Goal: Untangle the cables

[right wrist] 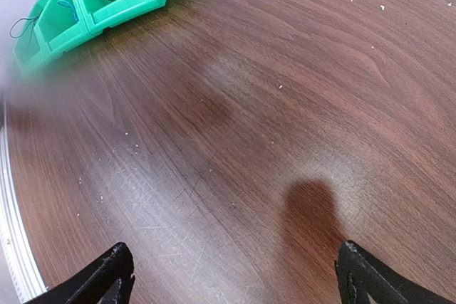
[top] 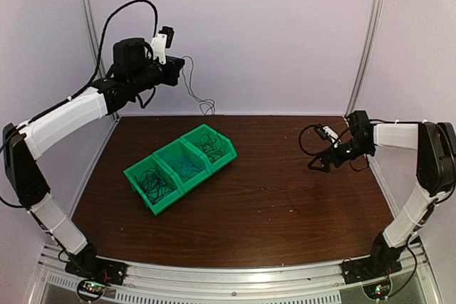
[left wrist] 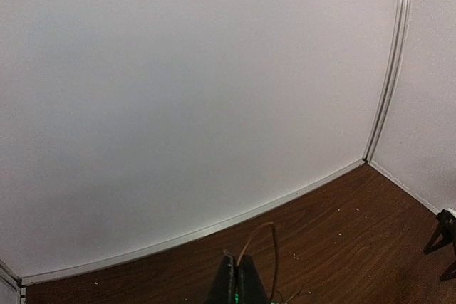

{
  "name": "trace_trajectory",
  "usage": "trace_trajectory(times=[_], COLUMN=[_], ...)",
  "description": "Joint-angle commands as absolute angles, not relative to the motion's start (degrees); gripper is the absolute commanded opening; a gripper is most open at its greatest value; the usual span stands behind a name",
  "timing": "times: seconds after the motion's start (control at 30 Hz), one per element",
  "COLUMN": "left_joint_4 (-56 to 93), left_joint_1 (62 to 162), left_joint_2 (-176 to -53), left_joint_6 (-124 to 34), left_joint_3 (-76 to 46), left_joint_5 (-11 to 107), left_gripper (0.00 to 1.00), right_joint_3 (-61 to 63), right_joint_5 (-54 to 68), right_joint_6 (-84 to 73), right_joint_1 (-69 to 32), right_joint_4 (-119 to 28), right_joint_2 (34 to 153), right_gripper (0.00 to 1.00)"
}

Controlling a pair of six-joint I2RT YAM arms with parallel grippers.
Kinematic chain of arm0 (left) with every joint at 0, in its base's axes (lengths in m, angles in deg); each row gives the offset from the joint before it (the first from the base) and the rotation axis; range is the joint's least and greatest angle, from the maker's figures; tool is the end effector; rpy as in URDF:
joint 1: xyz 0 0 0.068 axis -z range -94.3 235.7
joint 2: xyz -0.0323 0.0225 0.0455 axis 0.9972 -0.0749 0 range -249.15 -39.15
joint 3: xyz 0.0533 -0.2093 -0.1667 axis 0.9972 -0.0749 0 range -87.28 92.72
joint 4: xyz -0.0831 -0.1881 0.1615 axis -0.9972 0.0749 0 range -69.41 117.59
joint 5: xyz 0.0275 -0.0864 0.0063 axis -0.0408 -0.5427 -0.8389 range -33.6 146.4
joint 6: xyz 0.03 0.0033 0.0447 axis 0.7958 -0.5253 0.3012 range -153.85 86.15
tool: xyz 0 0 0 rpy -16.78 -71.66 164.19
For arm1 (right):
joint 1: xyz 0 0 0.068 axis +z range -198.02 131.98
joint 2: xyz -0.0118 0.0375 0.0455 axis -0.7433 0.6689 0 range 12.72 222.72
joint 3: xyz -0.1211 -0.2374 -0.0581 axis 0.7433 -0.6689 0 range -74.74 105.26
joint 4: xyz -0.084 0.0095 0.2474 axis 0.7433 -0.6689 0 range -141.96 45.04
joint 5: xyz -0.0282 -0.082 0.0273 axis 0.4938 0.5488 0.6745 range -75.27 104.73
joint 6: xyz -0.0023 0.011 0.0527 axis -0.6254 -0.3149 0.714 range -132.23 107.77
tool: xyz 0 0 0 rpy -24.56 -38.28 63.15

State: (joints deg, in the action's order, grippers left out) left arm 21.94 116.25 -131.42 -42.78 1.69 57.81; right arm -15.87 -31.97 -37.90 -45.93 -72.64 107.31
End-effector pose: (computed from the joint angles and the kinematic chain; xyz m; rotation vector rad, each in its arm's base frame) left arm 0.3343 -0.1964 0.4142 0.2956 1.6500 -0.5024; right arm 0.3180 0.0375 0.1944 -0.8095 2.2607 0.8940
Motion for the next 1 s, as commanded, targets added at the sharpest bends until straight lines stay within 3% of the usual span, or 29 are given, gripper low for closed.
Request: trace_trajectory(times=[0.0, 0.57, 0.97], left_joint_4=[19.6, 17.8, 27.2], left_joint_1=[115.0, 114.2, 109.8], left_joint_2=[-130.0, -137.7, -132.7], left_joint_6=[-43.5, -46.1, -43.1], left_joint_3=[-0.6, -6.5, -12.2], left_joint_5=[59.3, 56.4, 61.0], left_gripper=[0.00, 0.00, 0.00], right_joint_3=[-15.9, -15.9, -15.8], right_joint_5=[-33.0, -32.8, -33.3], right_joint_6=[-38.8, -38.9, -39.1], right_joint_1=[-46.3, -46.3, -46.2], right_joint_4=[-73.4, -73.7, -73.9], right_joint_2=[107.6, 107.2, 107.5], right_gripper=[1.00, 1.00, 1.00])
